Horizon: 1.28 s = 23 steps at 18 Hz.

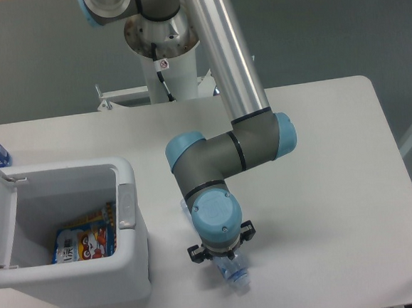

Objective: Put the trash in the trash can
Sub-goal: 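Lower the gripper onto the clear water bottle and close on it, then lift the held water bottle and carry it toward the trash bin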

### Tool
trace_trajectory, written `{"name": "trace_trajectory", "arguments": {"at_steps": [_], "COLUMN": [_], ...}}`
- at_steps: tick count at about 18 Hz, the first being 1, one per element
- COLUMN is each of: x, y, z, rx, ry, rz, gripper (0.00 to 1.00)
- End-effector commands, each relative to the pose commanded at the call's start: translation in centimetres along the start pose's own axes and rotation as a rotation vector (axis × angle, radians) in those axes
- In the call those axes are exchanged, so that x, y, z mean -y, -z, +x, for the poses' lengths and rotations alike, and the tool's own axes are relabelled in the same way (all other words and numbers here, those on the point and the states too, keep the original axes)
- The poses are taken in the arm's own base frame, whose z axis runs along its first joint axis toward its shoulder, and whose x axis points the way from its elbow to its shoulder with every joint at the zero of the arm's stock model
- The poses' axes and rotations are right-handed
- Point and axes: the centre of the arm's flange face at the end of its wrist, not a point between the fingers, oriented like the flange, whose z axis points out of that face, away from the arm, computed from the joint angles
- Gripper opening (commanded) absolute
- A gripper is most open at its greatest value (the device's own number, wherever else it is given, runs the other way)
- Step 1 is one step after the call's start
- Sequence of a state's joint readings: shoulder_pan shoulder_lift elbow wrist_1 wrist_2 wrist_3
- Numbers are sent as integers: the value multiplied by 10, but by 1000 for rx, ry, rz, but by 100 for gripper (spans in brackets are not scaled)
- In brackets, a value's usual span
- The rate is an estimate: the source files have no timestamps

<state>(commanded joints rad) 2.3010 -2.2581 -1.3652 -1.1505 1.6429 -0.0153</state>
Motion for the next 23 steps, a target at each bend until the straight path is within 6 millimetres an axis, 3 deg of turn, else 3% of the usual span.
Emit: {"name": "trace_trajectory", "arguments": {"at_steps": [5,13,18,23], "x": [-3,0,24,18], "y": [14,85,146,246], "z": [-2,-22,-77,-107], "rx": [-6,-40,-66,-179], "ry": [-6,11,88,108], "rz": [20,151,353,632], "gripper": [68,67,67,67]}}
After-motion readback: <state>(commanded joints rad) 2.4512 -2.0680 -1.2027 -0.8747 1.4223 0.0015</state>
